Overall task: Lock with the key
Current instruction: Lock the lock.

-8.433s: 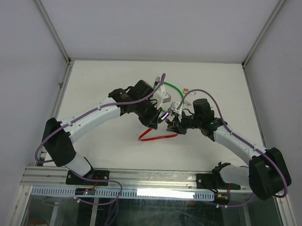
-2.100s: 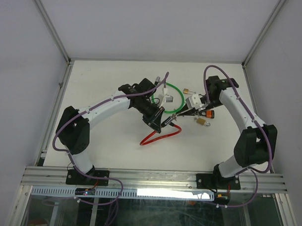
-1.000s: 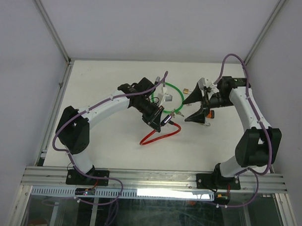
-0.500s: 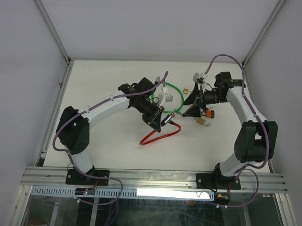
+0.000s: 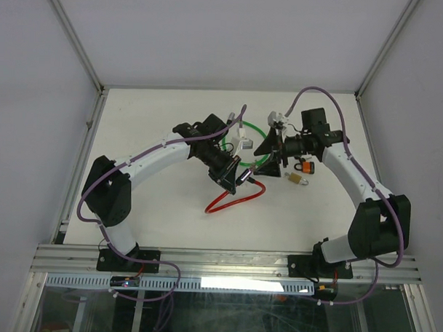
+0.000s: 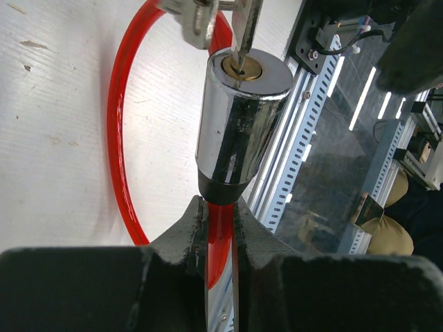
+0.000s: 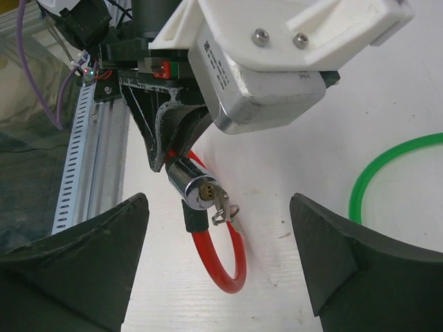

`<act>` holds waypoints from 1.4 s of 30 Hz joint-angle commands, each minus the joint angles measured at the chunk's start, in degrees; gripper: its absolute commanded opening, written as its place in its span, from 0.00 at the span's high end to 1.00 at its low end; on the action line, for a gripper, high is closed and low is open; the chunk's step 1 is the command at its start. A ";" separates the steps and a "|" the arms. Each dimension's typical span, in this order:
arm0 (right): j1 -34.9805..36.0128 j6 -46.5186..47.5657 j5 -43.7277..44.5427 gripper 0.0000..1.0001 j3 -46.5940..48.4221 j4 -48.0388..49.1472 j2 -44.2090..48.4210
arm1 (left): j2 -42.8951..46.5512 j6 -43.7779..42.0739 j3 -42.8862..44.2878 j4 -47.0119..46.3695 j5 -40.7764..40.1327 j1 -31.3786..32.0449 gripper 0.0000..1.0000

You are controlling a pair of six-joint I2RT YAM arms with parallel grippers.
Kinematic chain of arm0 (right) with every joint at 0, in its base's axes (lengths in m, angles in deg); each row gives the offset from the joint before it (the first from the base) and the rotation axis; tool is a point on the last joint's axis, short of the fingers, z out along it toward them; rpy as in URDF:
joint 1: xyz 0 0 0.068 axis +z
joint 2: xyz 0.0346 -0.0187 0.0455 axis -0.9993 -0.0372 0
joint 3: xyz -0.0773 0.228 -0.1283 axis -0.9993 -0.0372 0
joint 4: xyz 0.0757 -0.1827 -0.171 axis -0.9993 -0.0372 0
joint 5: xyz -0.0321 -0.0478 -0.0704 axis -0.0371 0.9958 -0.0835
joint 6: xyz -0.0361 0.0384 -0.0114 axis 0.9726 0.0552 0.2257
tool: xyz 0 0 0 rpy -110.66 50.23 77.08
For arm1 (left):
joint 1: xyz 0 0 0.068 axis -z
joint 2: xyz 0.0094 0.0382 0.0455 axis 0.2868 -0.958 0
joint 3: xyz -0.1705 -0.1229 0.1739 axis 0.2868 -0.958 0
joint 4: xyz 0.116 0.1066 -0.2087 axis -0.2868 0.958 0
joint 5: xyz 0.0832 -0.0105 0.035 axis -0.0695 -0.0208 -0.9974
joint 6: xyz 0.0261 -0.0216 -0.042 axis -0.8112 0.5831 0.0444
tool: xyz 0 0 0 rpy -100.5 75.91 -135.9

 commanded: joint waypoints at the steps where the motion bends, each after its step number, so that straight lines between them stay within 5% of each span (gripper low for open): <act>1: 1.49 -6.46 1.39 0.24 -0.50 8.25 0.88 | 0.34 -1.39 0.22 0.48 -2.55 0.82 1.00; 5: 1.96 -7.05 0.93 0.49 0.90 6.65 -0.92 | 0.30 -1.39 0.22 0.48 -2.52 0.93 1.00; 16: 2.15 -1.83 -0.94 0.74 2.52 0.49 -2.43 | 0.31 -1.30 0.39 0.63 -2.68 0.92 1.00; 24: 2.15 25.54 -1.64 1.00 7.47 -18.62 -4.50 | 0.49 -1.73 0.57 1.05 -2.74 0.85 1.00; 32: 2.09 66.31 2.55 1.00 16.01 -45.36 -9.67 | -0.01 -2.92 0.76 2.08 -1.72 0.88 1.00; 42: 1.51 66.18 8.37 1.00 17.53 -40.72 -3.63 | 0.29 -4.80 0.14 3.07 -2.24 0.88 1.00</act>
